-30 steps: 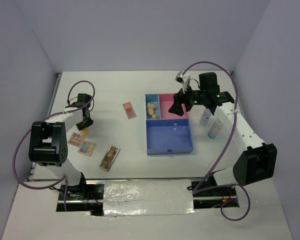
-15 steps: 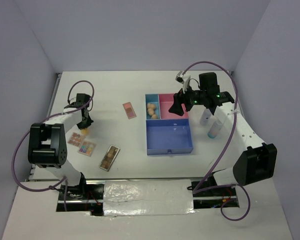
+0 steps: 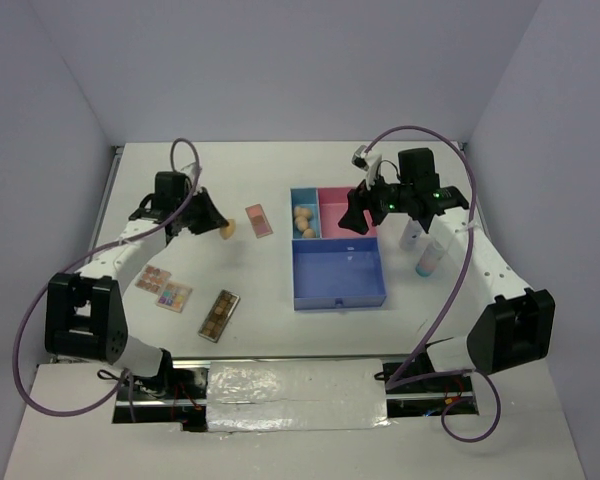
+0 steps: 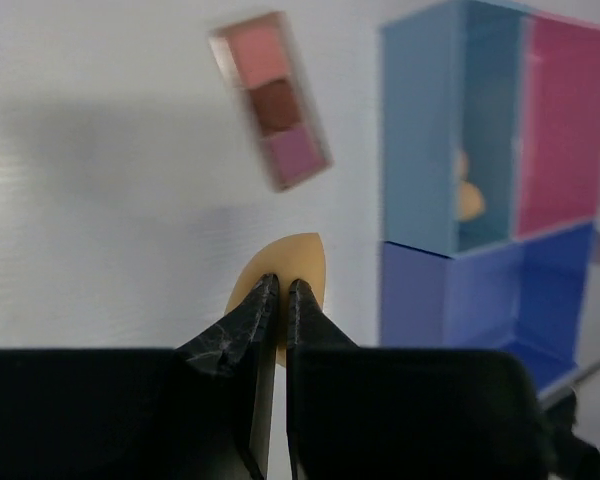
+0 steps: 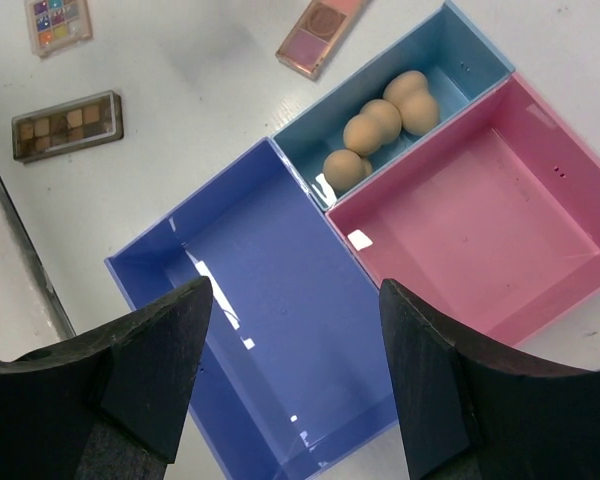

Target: Organize the makeup

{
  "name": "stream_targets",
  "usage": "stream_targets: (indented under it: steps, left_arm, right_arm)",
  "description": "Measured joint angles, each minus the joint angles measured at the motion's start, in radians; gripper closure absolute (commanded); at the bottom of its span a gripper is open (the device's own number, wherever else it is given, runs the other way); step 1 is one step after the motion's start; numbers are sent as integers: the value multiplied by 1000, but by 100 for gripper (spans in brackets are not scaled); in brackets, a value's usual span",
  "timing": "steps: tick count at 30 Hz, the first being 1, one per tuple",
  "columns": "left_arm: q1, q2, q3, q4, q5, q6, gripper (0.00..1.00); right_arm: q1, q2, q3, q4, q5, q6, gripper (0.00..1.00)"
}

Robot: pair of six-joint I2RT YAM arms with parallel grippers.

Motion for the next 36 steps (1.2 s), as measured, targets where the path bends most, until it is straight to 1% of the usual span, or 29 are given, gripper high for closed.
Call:
stream_targets:
  steps: [3, 8, 11, 14, 17, 18, 19, 21, 22, 24, 25, 27, 29, 30, 33, 36]
  left_arm:
    - [-96, 52, 55, 76, 110, -19, 100]
    - [-244, 188, 190, 197, 206, -50, 100]
    - [-285, 265, 254, 256, 225, -74, 100]
    - [-298, 361, 324, 283, 227, -94, 100]
    - [-310, 463, 395, 285, 217, -105, 96]
    - [-313, 492, 415, 282, 211, -106, 93]
    - [-315, 515, 430, 278, 201, -107, 85]
    - [-323, 549, 456, 263, 185, -109, 75]
    - [-326, 558, 464, 255, 177, -109, 66]
    - [-330, 561, 474, 238, 165, -116, 60]
    - [-331, 561, 480, 232, 163, -122, 50]
    - [-334, 561, 494, 232, 158, -126, 41]
    - [-336, 561, 500, 233, 155, -128, 37]
    - [-336, 561, 502, 233, 155, -128, 36]
    - [-337, 561, 502, 227, 151, -127, 34]
    - [-337, 558, 497, 227, 147, -127, 35]
  right_arm:
    - [0, -4, -5, 0, 3, 0, 24]
    - [0, -22, -6, 1, 16, -5, 22]
    - [0, -42, -21, 5, 25, -11, 19]
    - [0, -51, -37, 4, 29, -19, 18]
    - [-3, -51, -38, 4, 41, -25, 17]
    - [-4, -51, -38, 5, 45, -27, 17]
    - [-5, -51, -38, 5, 49, -27, 16]
    - [-8, -52, -38, 4, 57, -31, 16]
    - [-10, -52, -38, 5, 61, -31, 15]
    - [-14, -53, -38, 5, 72, -31, 15]
    - [-16, -53, -38, 5, 77, -32, 14]
    - [-20, -53, -38, 5, 93, -35, 12]
    - [-29, -53, -38, 5, 111, -36, 8]
    - [-35, -53, -38, 5, 121, -37, 1]
    - [-70, -53, -36, 5, 134, -33, 0]
    - [-142, -51, -23, 5, 85, -16, 0]
